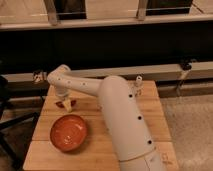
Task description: Place the pepper in the ceramic bowl
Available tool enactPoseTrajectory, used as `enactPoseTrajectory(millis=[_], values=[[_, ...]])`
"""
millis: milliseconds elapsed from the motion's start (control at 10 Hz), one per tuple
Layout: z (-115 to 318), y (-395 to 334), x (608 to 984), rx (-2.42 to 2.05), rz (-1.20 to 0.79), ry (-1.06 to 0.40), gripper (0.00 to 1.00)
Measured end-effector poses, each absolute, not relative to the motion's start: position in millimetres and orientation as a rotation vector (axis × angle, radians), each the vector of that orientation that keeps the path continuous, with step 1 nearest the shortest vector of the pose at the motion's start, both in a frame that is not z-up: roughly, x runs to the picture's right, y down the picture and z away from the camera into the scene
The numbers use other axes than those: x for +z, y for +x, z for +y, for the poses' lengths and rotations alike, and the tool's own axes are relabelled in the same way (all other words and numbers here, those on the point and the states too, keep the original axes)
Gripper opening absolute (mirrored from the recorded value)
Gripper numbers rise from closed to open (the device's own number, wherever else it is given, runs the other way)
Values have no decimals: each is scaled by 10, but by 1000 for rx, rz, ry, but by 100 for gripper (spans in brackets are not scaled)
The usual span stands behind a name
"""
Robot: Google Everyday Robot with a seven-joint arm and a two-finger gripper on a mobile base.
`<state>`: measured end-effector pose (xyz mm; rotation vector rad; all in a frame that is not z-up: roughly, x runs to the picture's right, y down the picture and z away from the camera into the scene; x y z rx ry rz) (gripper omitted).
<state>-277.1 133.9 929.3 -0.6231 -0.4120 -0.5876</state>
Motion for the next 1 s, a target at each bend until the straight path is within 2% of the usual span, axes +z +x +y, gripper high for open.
enactPoseTrajectory(millis=[1000], values=[[1335,-2725,9279,-593,-410,-641,80]])
